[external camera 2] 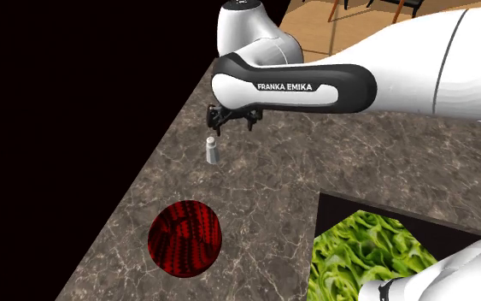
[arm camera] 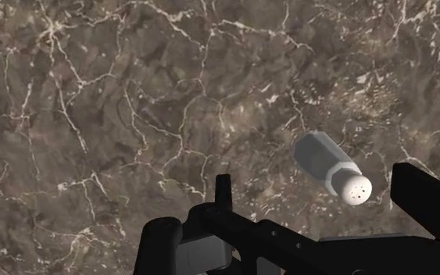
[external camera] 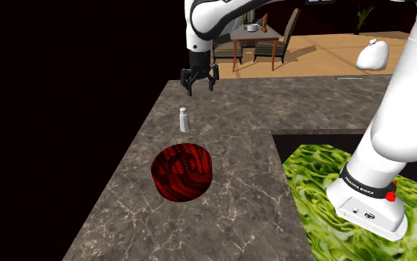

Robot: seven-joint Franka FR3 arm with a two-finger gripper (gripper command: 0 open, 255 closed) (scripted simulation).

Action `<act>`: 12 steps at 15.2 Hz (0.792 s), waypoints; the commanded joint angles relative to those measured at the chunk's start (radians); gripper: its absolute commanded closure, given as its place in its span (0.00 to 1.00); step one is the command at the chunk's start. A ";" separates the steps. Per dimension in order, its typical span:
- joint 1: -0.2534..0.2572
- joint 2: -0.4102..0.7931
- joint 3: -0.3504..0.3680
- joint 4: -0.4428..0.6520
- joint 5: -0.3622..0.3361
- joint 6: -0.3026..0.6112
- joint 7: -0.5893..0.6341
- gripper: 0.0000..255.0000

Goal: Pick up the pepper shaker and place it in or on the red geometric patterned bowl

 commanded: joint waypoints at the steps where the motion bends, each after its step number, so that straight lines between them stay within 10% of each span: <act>1: 0.010 0.087 0.003 0.078 -0.013 0.002 0.035 0.00; 7: 0.053 0.323 0.000 0.317 -0.043 -0.019 0.121 0.00; 12: 0.057 0.346 -0.003 0.283 -0.047 0.038 0.124 0.00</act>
